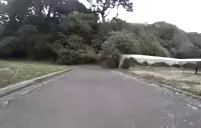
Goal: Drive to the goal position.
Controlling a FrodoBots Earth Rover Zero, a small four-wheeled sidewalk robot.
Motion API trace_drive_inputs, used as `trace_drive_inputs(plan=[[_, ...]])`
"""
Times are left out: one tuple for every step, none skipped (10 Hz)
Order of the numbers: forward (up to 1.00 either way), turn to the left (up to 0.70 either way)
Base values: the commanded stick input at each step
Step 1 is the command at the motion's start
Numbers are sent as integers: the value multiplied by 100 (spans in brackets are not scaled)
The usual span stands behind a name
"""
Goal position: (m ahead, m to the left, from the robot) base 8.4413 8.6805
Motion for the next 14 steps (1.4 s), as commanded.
trace_drive_inputs(plan=[[100,21],[100,36],[100,39],[100,24],[100,0],[100,0],[100,0],[100,0],[100,0],[100,0],[100,0],[100,0],[100,0],[100,0]])
